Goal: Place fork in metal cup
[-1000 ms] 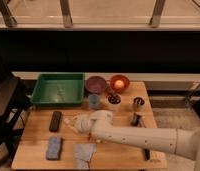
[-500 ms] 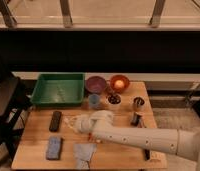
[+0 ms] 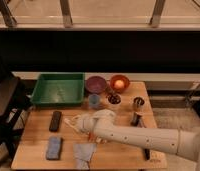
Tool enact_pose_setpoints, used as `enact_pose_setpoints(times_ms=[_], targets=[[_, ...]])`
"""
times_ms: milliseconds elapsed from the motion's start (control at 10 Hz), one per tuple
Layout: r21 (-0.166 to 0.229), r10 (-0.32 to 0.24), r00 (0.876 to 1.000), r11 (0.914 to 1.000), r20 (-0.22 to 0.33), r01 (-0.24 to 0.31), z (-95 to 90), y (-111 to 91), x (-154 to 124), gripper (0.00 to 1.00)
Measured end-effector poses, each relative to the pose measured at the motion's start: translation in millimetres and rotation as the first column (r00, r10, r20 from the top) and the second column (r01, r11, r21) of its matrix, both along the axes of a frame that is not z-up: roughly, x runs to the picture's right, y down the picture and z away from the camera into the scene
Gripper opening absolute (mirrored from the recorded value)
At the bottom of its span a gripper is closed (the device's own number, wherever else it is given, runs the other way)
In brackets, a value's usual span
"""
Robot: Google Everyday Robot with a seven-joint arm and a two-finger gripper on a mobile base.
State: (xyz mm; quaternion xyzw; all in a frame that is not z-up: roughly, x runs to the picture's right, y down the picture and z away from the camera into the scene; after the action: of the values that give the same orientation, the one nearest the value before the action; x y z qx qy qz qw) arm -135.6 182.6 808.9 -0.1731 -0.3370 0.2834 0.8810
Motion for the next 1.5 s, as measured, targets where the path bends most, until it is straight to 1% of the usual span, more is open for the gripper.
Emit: enact_pose_setpoints(times_ms=[100,300,400,800,1500], targets=[[-0.009,0.007,1.0,0.9999,0.0,-0.007,1.7,0,1,0.62],[-0.022,0.017,1.0,0.9996,-0.001,-0.017,4.2,0,3,0.78],[-0.026,0.02,1.0,0.9995,-0.002,-0.02,5.0,1,3,0.8],[-0.049,0.032,0.999,0.9983,-0.011,-0.033,12.2,4,8,0.8],[-0.108,0.065,0.996,0.9916,-0.061,-0.071,42.2,12,25,0.79]])
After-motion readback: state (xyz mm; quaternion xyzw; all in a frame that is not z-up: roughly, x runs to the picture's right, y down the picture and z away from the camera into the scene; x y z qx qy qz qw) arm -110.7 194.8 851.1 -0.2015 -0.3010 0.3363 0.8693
